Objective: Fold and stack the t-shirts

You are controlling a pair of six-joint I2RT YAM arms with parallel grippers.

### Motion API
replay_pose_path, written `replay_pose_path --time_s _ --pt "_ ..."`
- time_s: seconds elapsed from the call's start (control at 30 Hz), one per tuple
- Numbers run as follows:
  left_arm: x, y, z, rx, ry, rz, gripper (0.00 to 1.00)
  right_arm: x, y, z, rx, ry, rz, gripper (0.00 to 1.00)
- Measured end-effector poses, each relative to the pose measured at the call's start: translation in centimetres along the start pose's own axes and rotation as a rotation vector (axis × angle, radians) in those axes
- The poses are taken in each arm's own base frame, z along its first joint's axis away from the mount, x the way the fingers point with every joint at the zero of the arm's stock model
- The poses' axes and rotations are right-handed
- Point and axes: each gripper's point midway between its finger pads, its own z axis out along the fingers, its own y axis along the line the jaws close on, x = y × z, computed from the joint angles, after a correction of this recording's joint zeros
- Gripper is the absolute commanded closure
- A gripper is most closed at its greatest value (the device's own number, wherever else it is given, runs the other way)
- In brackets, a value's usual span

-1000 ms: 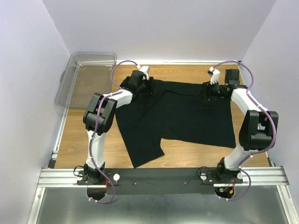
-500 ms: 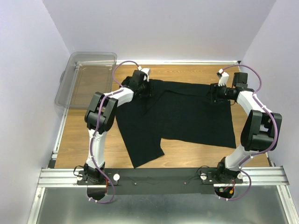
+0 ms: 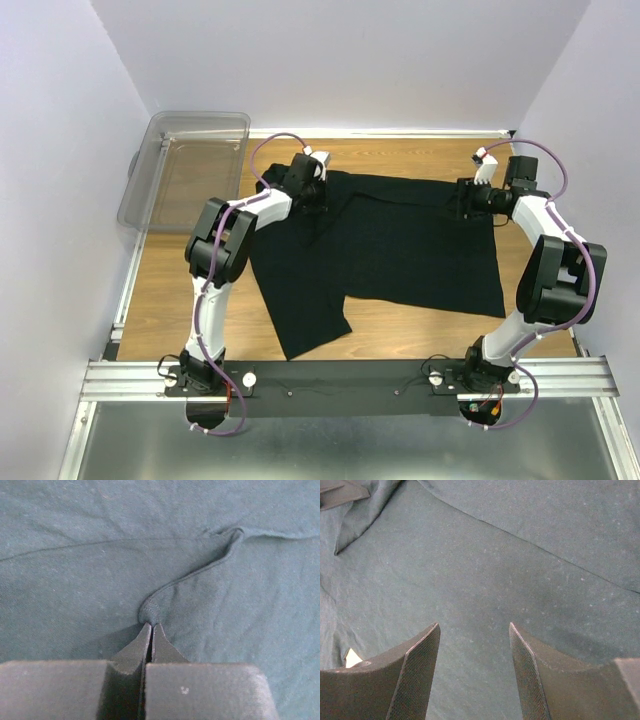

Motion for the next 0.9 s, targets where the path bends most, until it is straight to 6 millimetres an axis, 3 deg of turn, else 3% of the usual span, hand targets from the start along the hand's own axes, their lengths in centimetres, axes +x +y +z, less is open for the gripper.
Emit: replay_pose_path --time_s 0.13,0.23,0.27,0.3,0.33,0.37,0.57,0.67,0.77,0.9 --pt "0.5 -0.7 -1.0 0.009 0.003 0.013 1.00 0.0 -0.1 -0.2 -0.001 -0.005 0.007 0.35" --pt "0.9 -2.4 -2.5 0.052 0.003 0.042 0.96 -0.1 -0.2 -0.2 -0.003 -0.007 0.009 0.35" --pt "1.0 -3.3 -2.8 0.082 0.002 0.056 0.81 -0.1 -0.2 -0.2 -0.003 -0.008 0.010 0.35" --pt "1.5 -4.5 -3.4 0.124 0.006 0.074 0.72 -0.1 -0.2 -0.3 -0.003 -0.010 0.011 0.35" --pt "1.9 -5.5 -3.7 0.160 0.011 0.094 0.52 -0.1 -0.3 -0.3 -0.002 -0.011 0.011 0.35" --pt "2.5 -6.6 -4.0 0.202 0.019 0.118 0.45 -0.2 -0.3 -0.4 -0.001 -0.012 0.011 0.35" --pt "7.9 -11.3 -4.9 0.391 0.114 0.198 0.39 -0.2 -0.6 -0.6 0.005 -0.016 0.014 0.34" --pt "8.9 -11.0 -5.4 0.383 0.118 0.189 0.37 -0.2 -0.7 -0.6 0.015 -0.015 0.014 0.34" --pt "7.3 -9.7 -8.1 0.299 0.006 0.177 0.21 -0.1 -1.9 -0.9 0.070 -0.008 0.009 0.34" --pt "-0.1 -8.7 -16.6 0.215 -0.347 0.126 0.16 -1.3 -5.5 -2.1 0.188 -0.031 0.043 0.35"
